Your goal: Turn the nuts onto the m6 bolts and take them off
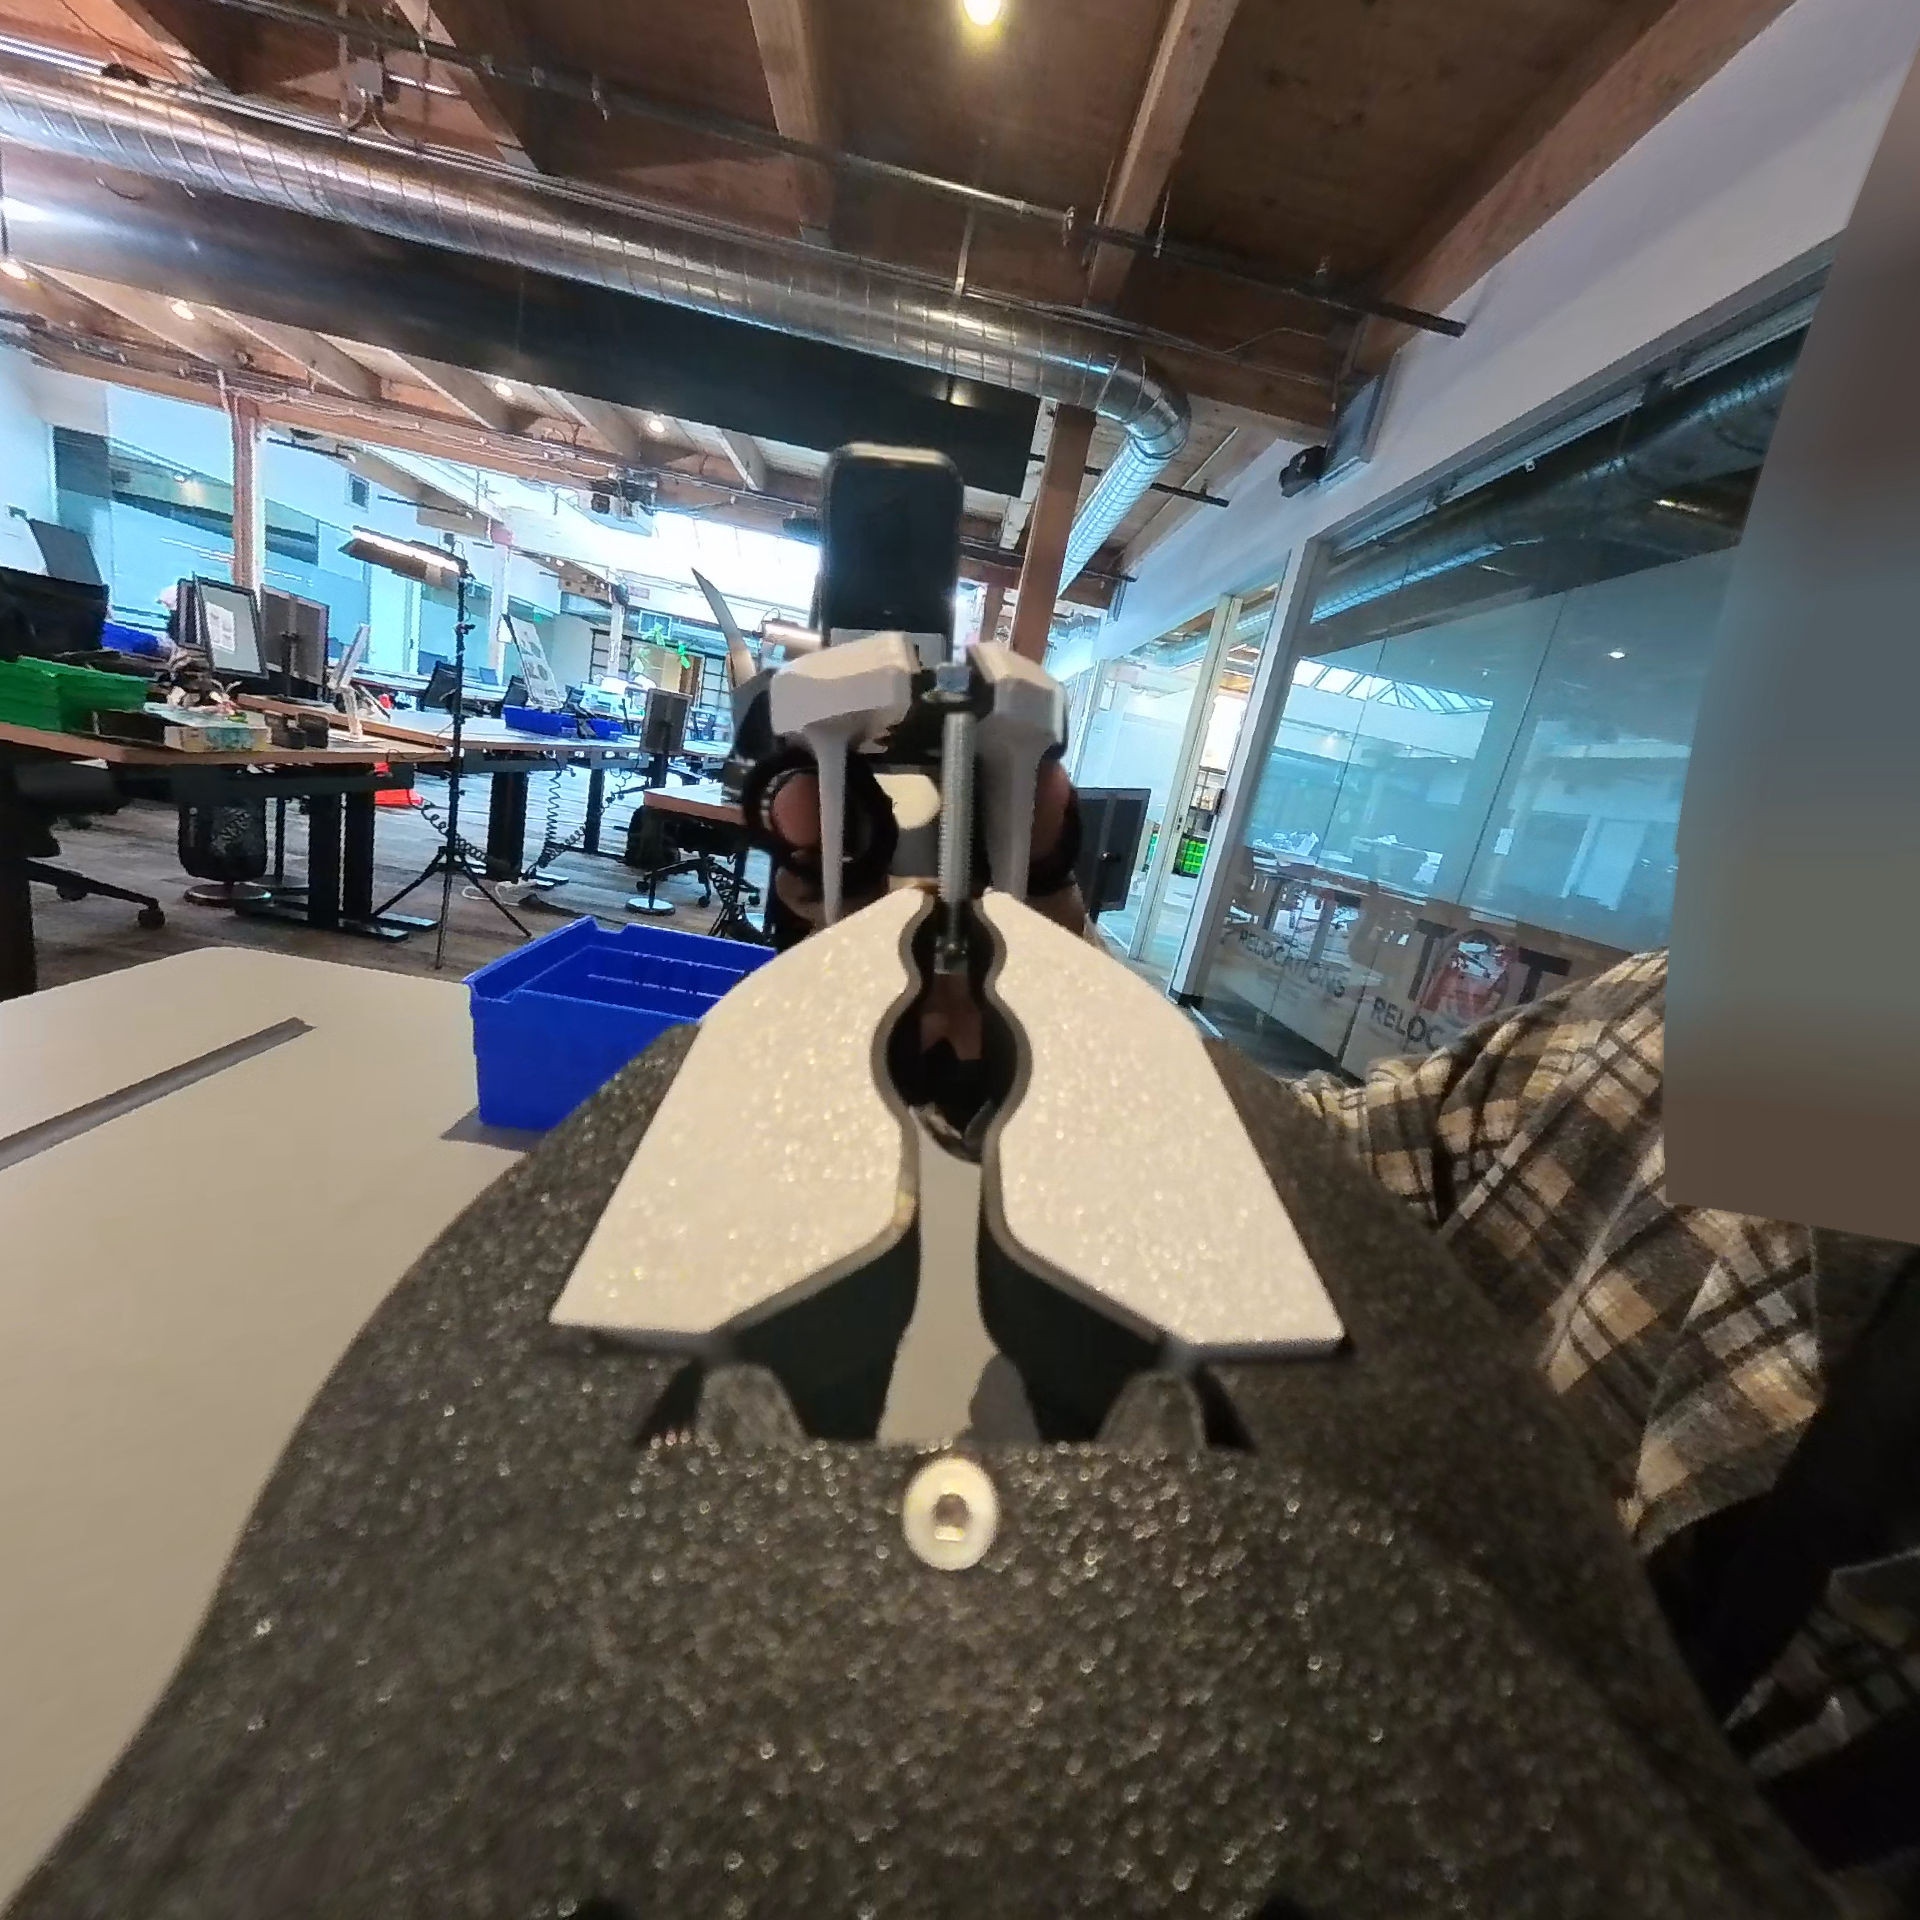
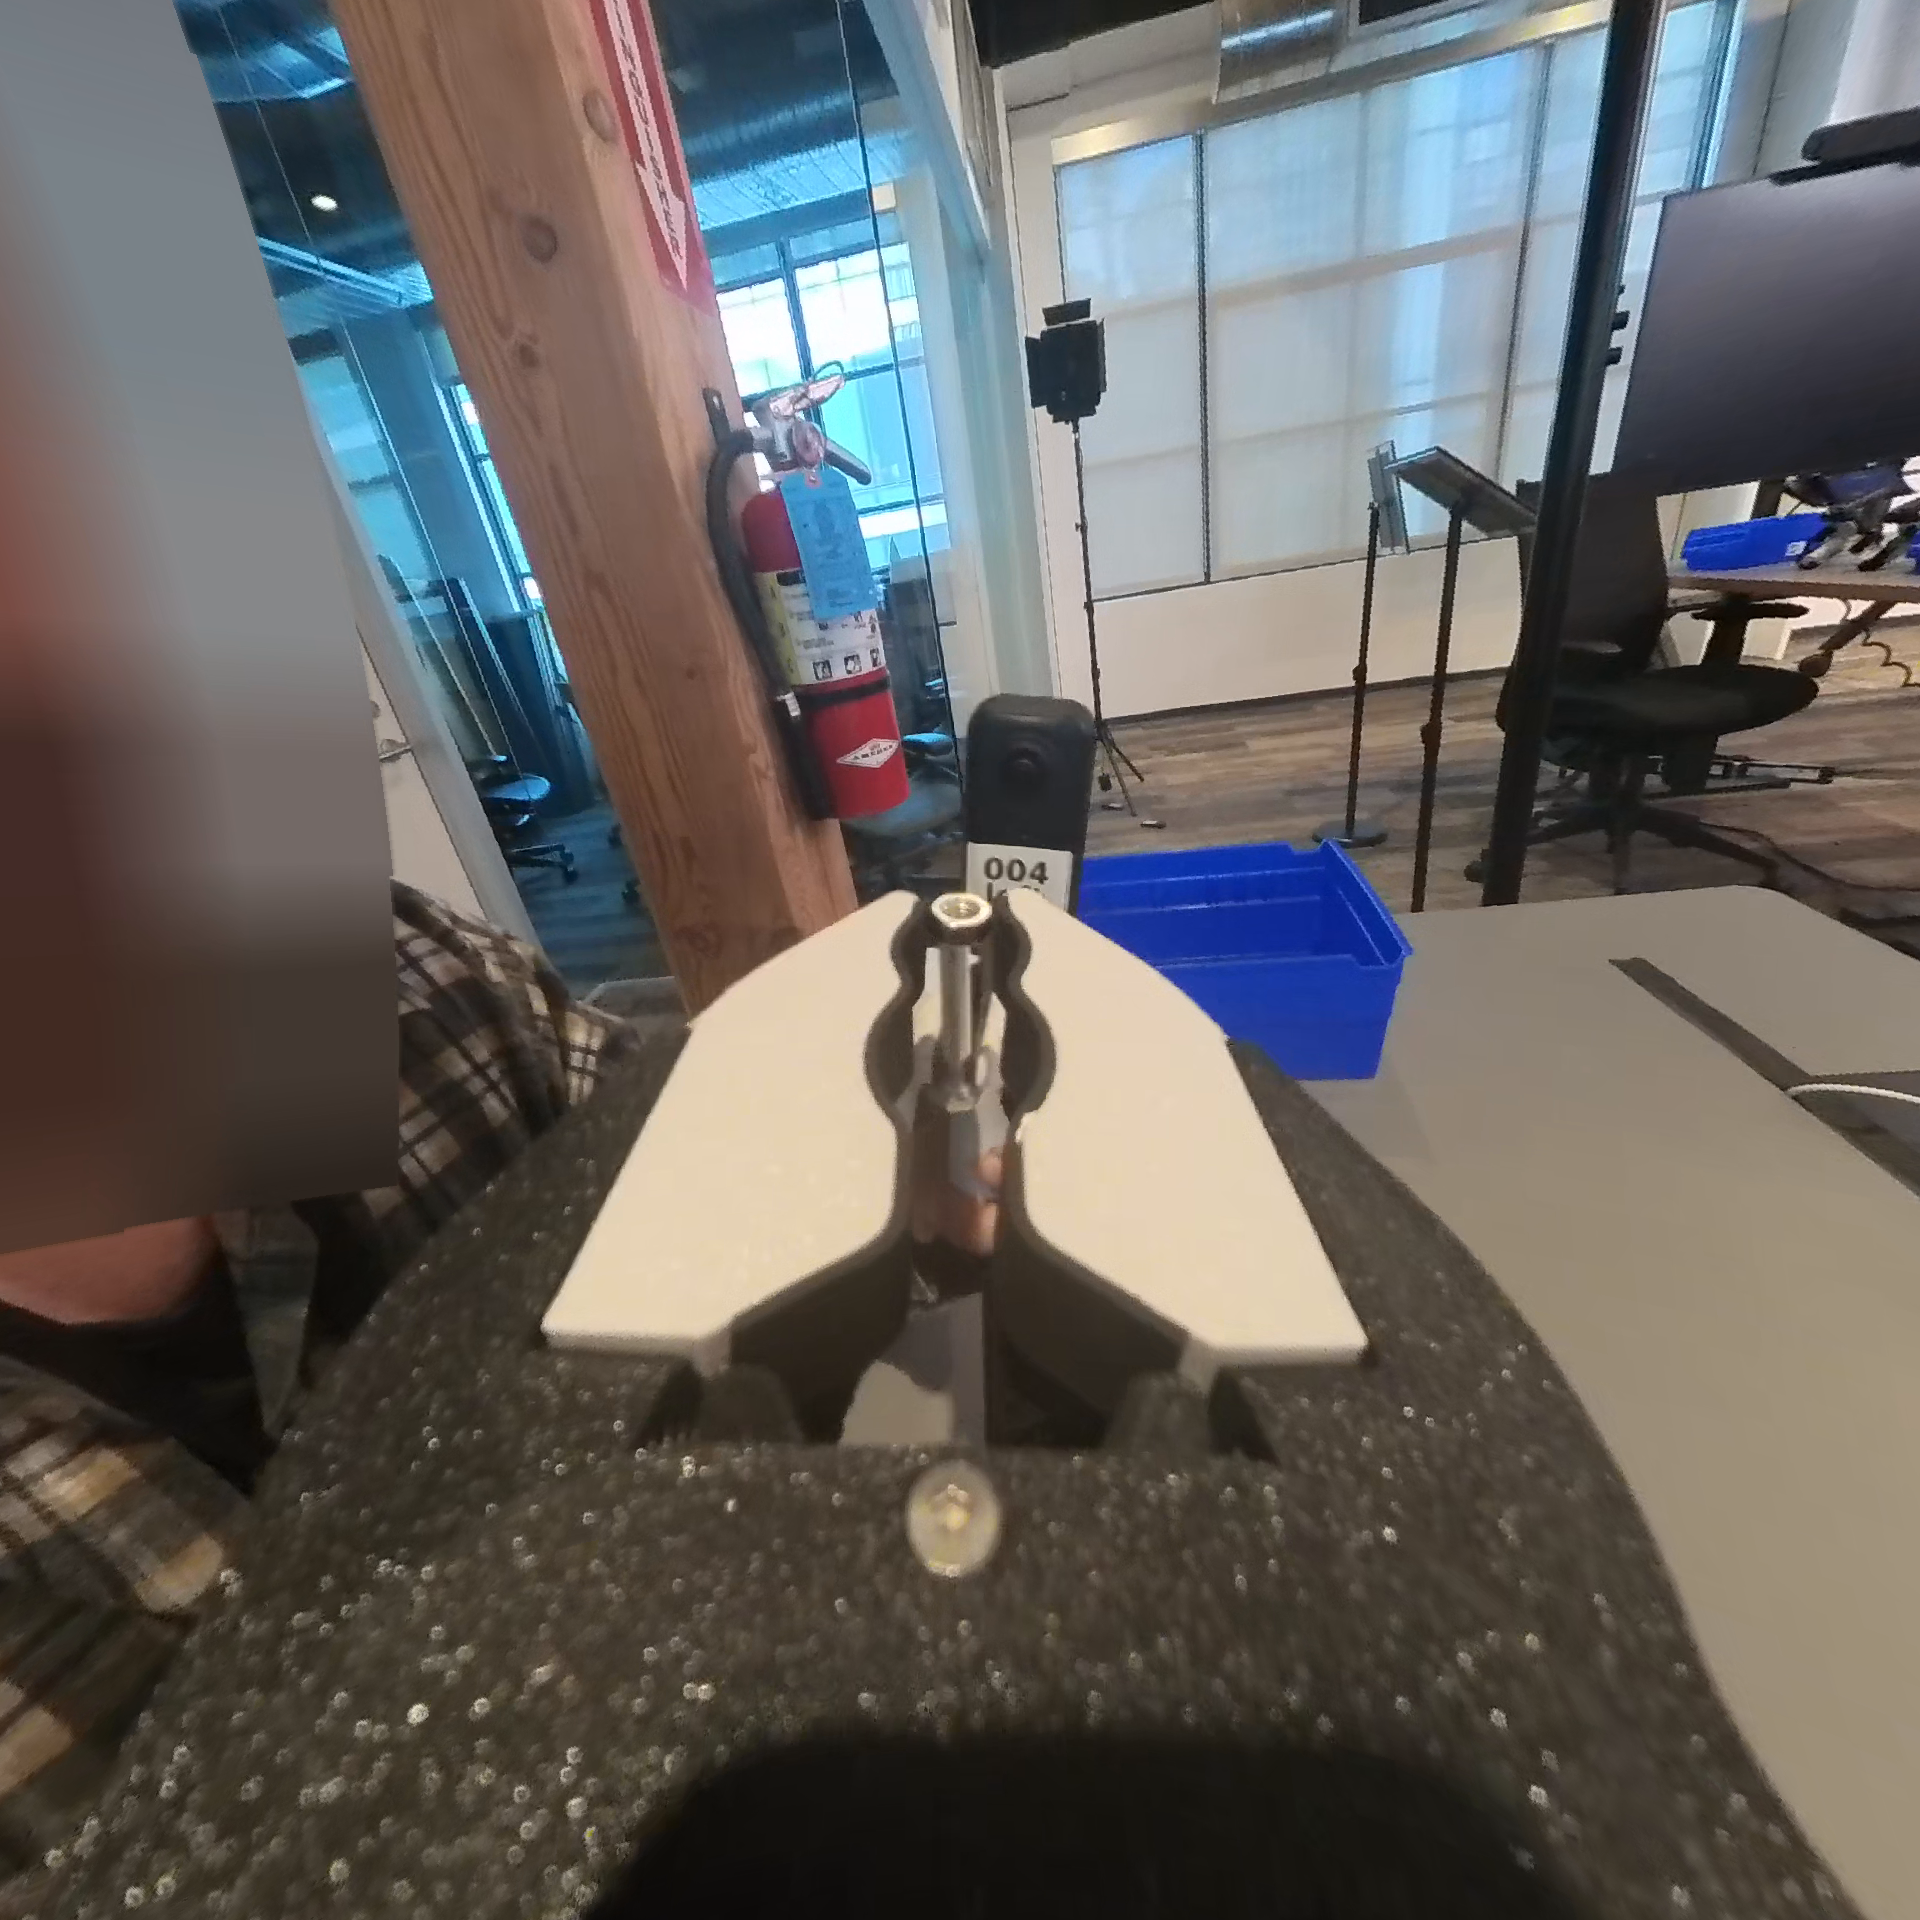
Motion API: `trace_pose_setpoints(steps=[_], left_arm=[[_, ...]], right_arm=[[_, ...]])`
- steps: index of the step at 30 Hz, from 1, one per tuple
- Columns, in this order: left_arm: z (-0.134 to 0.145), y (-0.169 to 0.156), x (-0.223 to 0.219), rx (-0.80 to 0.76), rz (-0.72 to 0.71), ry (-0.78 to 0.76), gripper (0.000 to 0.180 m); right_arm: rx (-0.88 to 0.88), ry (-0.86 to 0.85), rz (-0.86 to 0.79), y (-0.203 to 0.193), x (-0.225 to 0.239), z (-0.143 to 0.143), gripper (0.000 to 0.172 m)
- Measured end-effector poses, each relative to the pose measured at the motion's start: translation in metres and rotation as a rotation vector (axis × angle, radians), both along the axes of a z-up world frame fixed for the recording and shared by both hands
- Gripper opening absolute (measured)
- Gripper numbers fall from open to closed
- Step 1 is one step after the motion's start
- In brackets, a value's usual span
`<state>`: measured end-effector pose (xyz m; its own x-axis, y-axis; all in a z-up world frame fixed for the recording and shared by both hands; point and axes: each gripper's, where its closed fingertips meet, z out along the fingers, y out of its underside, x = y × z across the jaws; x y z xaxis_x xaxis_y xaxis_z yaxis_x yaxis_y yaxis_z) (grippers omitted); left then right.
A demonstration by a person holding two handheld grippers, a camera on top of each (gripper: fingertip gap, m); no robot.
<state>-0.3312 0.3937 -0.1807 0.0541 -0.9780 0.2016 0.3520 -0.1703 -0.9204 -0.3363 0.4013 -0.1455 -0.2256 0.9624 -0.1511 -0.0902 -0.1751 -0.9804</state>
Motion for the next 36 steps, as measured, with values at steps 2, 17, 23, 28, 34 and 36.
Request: trace_pose_setpoints(steps=[2, 17, 23, 28, 34, 36], left_arm=[[0.000, 0.000, 0.001, 0.000, -0.002, 0.001, 0.005], [-0.019, 0.002, 0.011, -0.053, -0.054, 0.053, 0.005], [-0.023, 0.001, 0.032, -0.046, -0.063, 0.124, 0.005], [-0.028, 0.005, 0.048, -0.057, -0.076, 0.152, 0.005], [-0.031, -0.001, 0.077, -0.073, -0.127, 0.176, 0.005], [-0.032, -0.006, 0.084, -0.069, -0.142, 0.190, 0.005]], right_arm=[[0.008, 0.013, -0.007, 0.000, 0.003, 0.004, 0.011], [-0.110, -0.812, -1.110, 0.112, 0.382, -0.151, 0.011], [-0.249, -0.915, -1.084, 0.098, 0.413, -0.221, 0.029], [-0.143, -0.626, -1.065, 0.091, 0.369, -0.150, 0.035], [0.053, -0.173, -0.544, 0.013, 0.169, -0.044, 0.034], [0.046, -0.117, -0.427, -0.004, 0.131, -0.036, 0.033]])
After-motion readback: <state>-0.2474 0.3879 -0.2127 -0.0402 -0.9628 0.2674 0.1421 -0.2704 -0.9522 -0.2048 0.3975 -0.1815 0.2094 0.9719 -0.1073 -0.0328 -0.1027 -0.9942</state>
